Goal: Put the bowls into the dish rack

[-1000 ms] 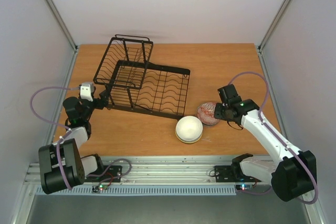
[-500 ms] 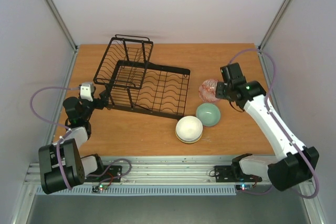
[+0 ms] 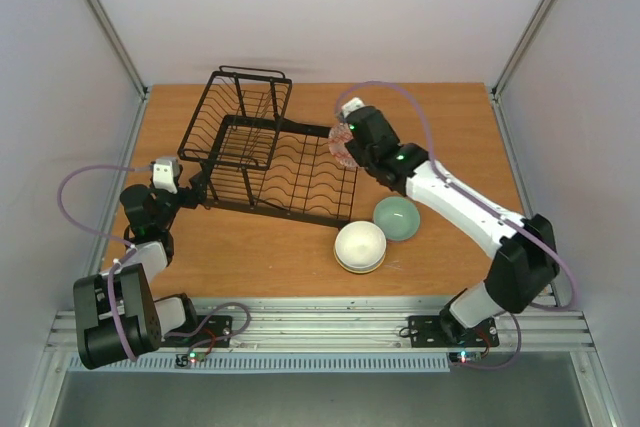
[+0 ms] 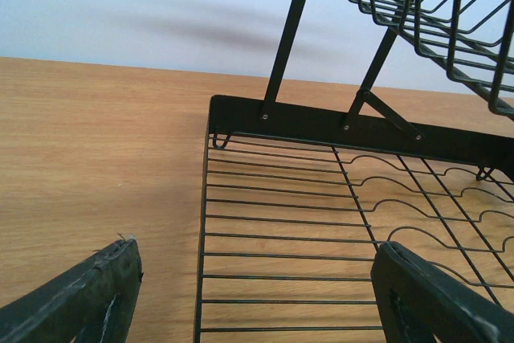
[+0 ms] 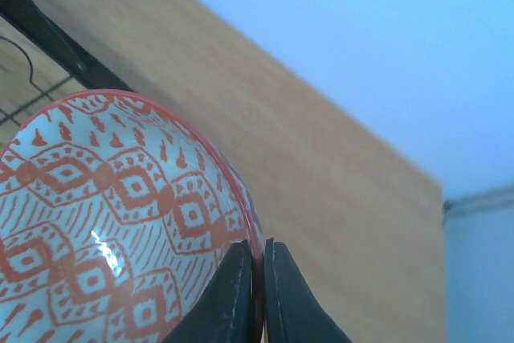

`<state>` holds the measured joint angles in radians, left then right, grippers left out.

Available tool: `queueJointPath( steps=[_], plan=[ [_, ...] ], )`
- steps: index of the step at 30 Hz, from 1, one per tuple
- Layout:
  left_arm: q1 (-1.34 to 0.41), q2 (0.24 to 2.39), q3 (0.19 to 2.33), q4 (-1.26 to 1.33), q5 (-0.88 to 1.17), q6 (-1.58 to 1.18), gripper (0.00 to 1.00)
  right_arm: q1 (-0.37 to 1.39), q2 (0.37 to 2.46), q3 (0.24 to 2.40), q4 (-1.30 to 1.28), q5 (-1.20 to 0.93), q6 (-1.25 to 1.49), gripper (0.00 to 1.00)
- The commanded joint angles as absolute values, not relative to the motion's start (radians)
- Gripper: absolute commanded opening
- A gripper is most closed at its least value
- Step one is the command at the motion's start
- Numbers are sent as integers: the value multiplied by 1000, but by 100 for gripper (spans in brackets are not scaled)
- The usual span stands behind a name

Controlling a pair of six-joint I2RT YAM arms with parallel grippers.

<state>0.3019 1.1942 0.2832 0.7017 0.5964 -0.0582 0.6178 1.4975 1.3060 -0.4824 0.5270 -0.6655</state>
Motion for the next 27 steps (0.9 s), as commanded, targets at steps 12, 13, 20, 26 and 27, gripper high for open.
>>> queueJointPath(
  steps=[12, 13, 20, 26, 27],
  plan=[
    [295, 1223, 299, 777, 649, -31, 80, 684, 1759, 1299, 379, 751, -1471, 1],
    [293, 1227, 300, 780, 651, -31, 80, 685, 1773, 1290, 431, 752, -1505, 1],
    [293, 1239, 304, 781, 648, -21, 80, 685, 1864, 1209, 708, 748, -1722, 1],
    [293, 1273, 321, 783, 639, -13, 80, 685, 1869, 1111, 788, 709, -1727, 1],
    [293, 1280, 324, 782, 636, -12, 80, 685, 1883, 1097, 820, 707, -1744, 1]
  ],
)
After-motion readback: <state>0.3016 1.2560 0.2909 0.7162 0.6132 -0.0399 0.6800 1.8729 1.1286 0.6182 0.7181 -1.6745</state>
